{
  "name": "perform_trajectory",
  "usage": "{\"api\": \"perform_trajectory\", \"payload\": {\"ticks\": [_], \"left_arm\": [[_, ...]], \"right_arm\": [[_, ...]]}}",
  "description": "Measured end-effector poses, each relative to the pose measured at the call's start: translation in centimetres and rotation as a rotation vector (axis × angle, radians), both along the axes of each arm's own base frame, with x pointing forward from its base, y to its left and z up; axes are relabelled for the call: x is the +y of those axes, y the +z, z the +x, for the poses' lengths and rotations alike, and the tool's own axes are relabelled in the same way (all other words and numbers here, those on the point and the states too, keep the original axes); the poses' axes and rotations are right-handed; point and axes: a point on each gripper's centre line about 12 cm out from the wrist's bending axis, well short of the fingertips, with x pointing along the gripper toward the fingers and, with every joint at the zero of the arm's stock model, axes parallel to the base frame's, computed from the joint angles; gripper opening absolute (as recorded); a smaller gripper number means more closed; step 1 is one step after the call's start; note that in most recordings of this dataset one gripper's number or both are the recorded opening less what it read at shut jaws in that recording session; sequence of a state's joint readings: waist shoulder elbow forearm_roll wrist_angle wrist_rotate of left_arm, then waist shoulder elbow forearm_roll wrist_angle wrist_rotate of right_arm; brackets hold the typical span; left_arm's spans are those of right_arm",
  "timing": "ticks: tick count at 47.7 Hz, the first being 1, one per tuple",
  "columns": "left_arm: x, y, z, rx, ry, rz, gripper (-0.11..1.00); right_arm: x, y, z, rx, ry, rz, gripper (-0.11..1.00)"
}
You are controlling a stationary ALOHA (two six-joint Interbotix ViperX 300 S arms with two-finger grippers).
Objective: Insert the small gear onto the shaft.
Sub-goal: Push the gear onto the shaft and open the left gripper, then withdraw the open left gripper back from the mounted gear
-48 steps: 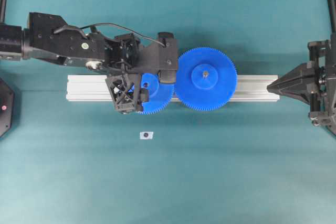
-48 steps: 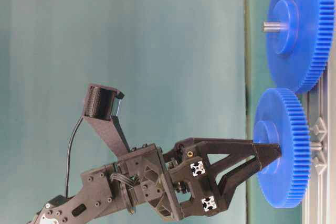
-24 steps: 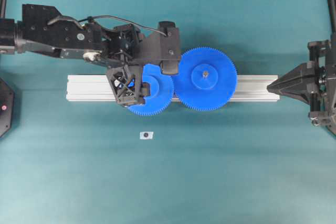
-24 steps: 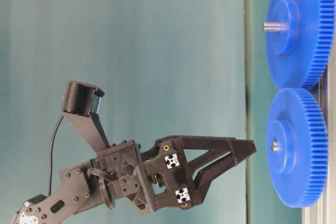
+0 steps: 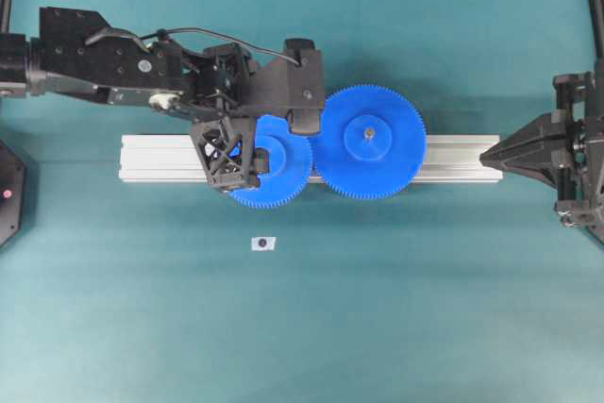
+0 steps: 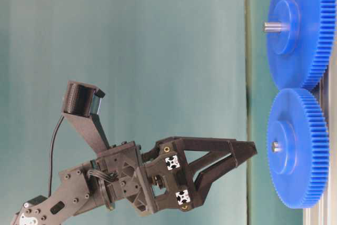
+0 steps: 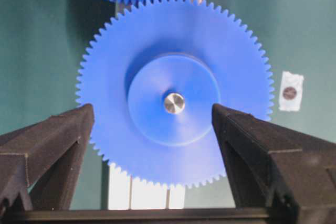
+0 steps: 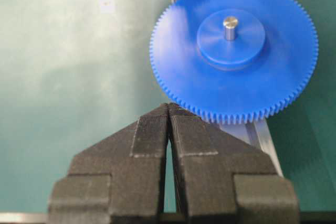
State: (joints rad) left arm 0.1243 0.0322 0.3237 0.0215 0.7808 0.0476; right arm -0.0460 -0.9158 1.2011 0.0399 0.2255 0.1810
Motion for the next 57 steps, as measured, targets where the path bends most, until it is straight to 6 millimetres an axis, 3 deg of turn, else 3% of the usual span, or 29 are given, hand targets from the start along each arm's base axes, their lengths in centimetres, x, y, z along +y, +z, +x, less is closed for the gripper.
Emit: {"api": "perform_trajectory", "payload": {"ticks": [10, 31, 57], "left_arm": [[0.0, 0.4, -0.1, -0.012, -0.001, 0.003, 0.85], [-0.1, 4.4, -1.1, -0.110, 0.002, 0.014, 0.85], [-1.1, 5.8, -1.6, -0.149, -0.010, 0.009, 0.85]], "right_arm": [[0.0, 0.0, 0.0, 0.000, 0.000, 0.000, 0.07], [0.0, 0.0, 0.0, 0.000, 0.002, 0.000, 0.07], [0.0, 0.1, 0.0, -0.005, 0.000, 0.000, 0.07]]}}
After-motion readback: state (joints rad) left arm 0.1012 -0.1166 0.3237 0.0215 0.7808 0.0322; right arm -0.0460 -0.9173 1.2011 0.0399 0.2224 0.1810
